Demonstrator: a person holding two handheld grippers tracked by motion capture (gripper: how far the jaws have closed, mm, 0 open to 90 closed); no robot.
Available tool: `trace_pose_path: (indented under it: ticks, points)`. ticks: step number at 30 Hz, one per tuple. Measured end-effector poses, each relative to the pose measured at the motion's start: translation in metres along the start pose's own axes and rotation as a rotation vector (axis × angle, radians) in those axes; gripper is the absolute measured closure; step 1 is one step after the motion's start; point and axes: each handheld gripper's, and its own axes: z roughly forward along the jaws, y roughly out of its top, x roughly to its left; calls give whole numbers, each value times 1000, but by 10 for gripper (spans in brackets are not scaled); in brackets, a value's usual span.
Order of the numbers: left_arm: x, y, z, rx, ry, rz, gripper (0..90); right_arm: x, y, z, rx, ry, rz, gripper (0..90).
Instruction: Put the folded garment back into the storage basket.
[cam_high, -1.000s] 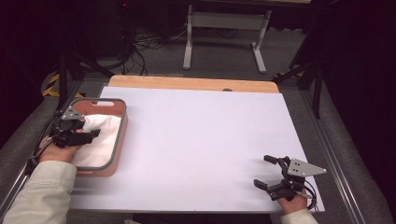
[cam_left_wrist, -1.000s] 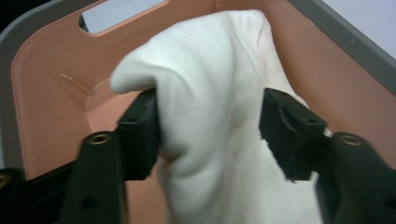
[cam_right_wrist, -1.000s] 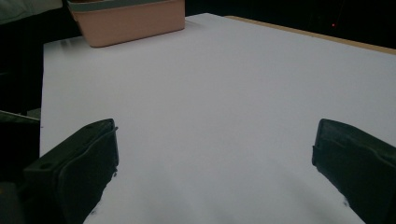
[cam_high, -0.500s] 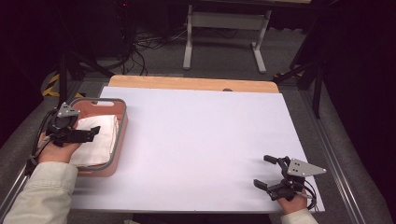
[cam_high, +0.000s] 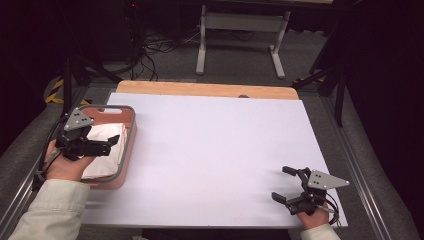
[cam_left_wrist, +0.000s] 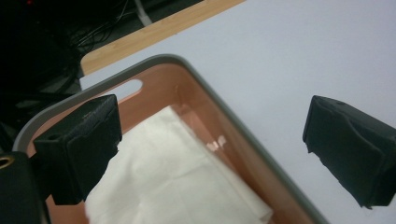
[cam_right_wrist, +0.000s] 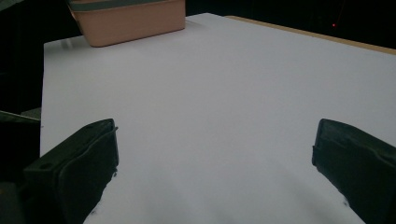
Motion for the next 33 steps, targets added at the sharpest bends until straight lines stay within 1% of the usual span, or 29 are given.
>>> trace_pose_path:
  ticks: [3,4,5,6,7,8,9,10,11,13,17,18,20,21,22,25,27,28,29,30,31,32,33]
  points:
    - [-10,5,-2,-14,-18,20,45,0,0,0,-2,1,0,12]
    - [-10,5,-2,-14,-18,20,42,0,0,0,-2,1,0,12]
    - [-17,9,-3,-25,-39,27,40,0,0,0,0,0,0,12]
    - [-20,10,-4,-30,-50,31,38,0,0,0,0,0,0,12]
    - [-20,10,-4,-30,-50,31,36,0,0,0,0,0,0,12]
    - [-27,13,-4,-42,-63,45,34,0,0,0,0,0,0,11]
    - [-30,14,-4,-49,-73,48,33,0,0,0,0,0,0,12]
    - [-30,14,-4,-49,-73,48,31,0,0,0,0,0,0,12]
    - [-34,14,-4,-56,-91,54,31,0,0,0,-1,1,0,12]
    - [-39,15,-3,-64,-104,66,28,0,0,0,-1,1,-1,12]
    - [-49,15,-1,-89,-148,63,26,0,0,0,-1,1,0,12]
    - [-49,15,-1,-89,-148,63,26,0,0,0,-1,1,0,12]
    - [-56,15,0,-112,-176,74,27,0,0,0,-1,1,1,11]
    - [-56,15,0,-112,-176,74,26,0,0,0,-1,1,1,11]
    - [-60,15,2,-122,-194,85,26,0,0,0,-1,1,1,12]
    - [-65,14,4,-134,-221,99,26,0,0,0,-1,1,2,12]
    - [-70,13,6,-154,-251,90,26,0,0,0,-1,1,2,12]
    - [-70,13,6,-154,-251,90,27,0,0,0,-1,1,2,12]
    - [-74,10,8,-174,-260,88,28,0,0,0,-1,2,2,12]
    - [-74,10,8,-174,-260,88,29,0,0,0,-1,2,2,12]
    - [-80,7,13,-202,-284,81,29,0,0,0,-1,2,2,12]
    - [-83,5,15,-206,-302,76,29,0,0,0,-1,2,2,12]
    - [-85,4,17,-214,-307,76,29,0,0,0,-1,2,2,12]
